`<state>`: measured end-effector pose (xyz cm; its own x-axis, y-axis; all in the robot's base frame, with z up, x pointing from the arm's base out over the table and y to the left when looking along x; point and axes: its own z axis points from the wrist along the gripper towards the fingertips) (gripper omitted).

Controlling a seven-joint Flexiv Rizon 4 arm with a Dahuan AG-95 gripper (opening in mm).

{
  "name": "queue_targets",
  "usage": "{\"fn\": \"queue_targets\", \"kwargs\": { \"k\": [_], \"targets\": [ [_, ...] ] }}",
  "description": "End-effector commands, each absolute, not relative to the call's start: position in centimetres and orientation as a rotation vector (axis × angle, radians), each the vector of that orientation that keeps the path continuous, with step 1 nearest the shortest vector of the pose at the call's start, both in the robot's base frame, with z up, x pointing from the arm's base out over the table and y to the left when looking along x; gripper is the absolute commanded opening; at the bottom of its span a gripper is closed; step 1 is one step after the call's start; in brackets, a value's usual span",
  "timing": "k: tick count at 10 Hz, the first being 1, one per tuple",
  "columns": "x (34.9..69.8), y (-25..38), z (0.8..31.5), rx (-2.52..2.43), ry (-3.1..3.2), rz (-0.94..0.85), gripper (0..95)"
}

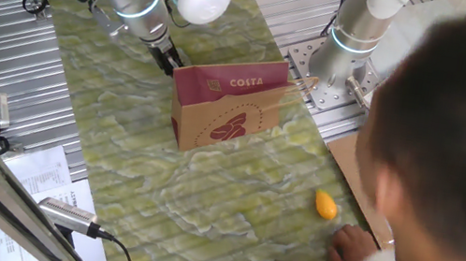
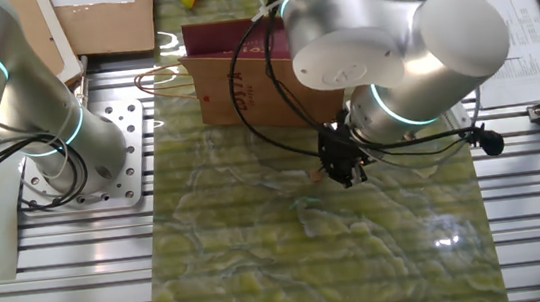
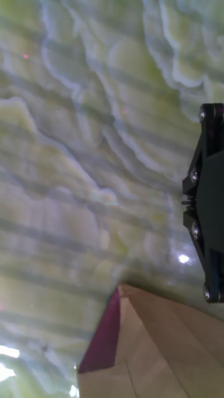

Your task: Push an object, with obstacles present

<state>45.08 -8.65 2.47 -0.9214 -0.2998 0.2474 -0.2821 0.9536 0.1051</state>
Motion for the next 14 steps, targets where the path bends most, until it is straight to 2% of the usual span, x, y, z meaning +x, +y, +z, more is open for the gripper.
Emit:
{"fn": "queue_targets", "kwargs": {
  "k": [1,5,9,11,14],
  "targets": [
    [44.6,-8.9,2.3,0.419,-2.849,-0.083,0.0],
    [46.9,-7.7,3.7,0.31,-2.906,-0.029,0.0],
    [50.1,-6.4,6.9,0.267,-2.988,0.223,0.0],
    [49.6,-7.0,7.2,0.274,-3.048,0.235,0.0],
    [48.2,-8.2,8.0,0.292,-3.167,0.155,0.0]
  ]
}}
